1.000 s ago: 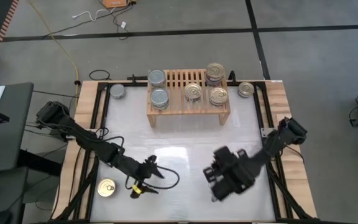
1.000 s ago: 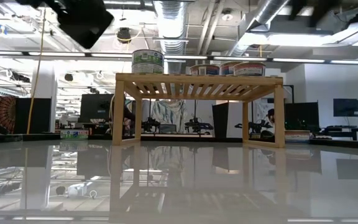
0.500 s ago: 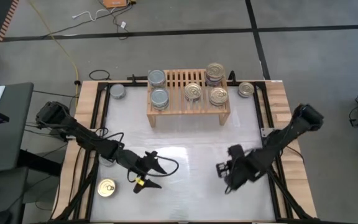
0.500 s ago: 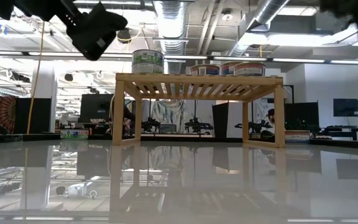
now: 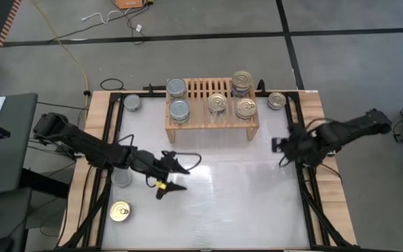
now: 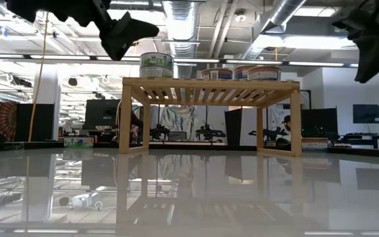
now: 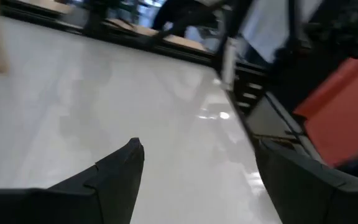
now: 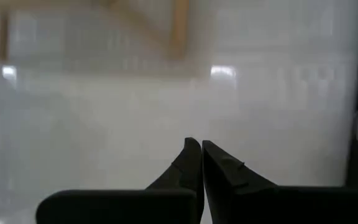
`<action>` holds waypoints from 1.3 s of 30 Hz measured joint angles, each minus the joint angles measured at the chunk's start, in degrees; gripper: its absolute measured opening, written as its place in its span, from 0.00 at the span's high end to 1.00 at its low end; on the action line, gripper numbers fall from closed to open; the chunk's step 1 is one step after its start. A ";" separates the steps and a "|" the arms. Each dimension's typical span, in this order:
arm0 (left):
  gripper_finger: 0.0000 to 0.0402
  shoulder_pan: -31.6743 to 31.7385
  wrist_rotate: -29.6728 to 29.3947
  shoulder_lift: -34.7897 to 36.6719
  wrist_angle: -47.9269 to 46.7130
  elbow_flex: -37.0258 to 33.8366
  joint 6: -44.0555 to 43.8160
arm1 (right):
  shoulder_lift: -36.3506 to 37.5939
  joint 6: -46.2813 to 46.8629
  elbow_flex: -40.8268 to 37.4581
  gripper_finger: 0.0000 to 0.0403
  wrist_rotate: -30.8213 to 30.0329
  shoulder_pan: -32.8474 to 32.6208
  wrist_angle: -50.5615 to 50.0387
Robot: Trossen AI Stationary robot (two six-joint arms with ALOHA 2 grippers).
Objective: Stack canned seafood by type on shelf
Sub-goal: Stack the blue-pink tuna can on top of the other blue-pink tuna can on the shelf
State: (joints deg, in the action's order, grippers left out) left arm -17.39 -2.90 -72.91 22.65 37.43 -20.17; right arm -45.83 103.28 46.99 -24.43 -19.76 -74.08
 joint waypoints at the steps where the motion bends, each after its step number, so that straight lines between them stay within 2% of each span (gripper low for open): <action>1: 0.26 0.82 -0.71 0.90 -1.00 0.00 0.03 | 1.70 -2.41 -0.23 0.90 -0.35 2.64 -0.95; 4: 0.26 3.25 -4.53 3.49 -3.34 0.00 1.11 | 6.03 -12.36 -0.45 0.90 -1.44 12.39 -1.24; 7: 0.26 5.91 -5.85 6.43 -4.39 0.00 3.35 | 8.05 -24.31 -0.45 0.91 -1.37 23.98 0.61; 11: 0.26 9.05 -5.88 10.41 -4.33 0.00 6.45 | 7.74 -42.75 -0.44 0.94 2.42 39.43 7.08; 15: 0.26 11.14 -5.87 14.27 -4.30 0.00 8.44 | 3.40 -57.93 -0.42 0.96 8.19 54.77 14.06; 18: 0.26 11.93 -5.87 16.37 -4.66 0.02 9.07 | -2.17 -68.56 -0.42 0.96 16.09 66.20 20.08; 20: 0.26 12.26 -5.84 17.54 -6.56 0.02 9.00 | -6.64 -73.85 -0.42 0.96 19.67 72.87 24.83; 22: 0.26 12.39 -5.85 18.46 -8.56 0.02 8.44 | -11.00 -75.43 -0.39 0.96 20.19 78.49 28.93; 24: 0.26 12.41 -5.85 19.17 -9.78 0.02 7.20 | -13.37 -70.61 0.82 0.96 18.73 79.81 28.54; 30: 0.26 12.11 -5.85 19.70 -10.32 0.02 4.11 | -16.85 -60.61 0.14 0.96 7.06 72.19 32.03; 34: 0.26 12.11 -5.70 19.68 -10.40 0.02 2.36 | -18.33 -53.53 -1.62 0.95 0.30 68.78 39.97; 39: 0.26 12.09 -5.70 19.68 -10.42 0.02 0.39 | -18.64 -45.21 -3.87 0.95 -2.04 70.32 51.56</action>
State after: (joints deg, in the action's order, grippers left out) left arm -5.30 -8.60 -53.23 12.23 37.45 -19.78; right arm -64.46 58.07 43.12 -26.47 50.56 -22.52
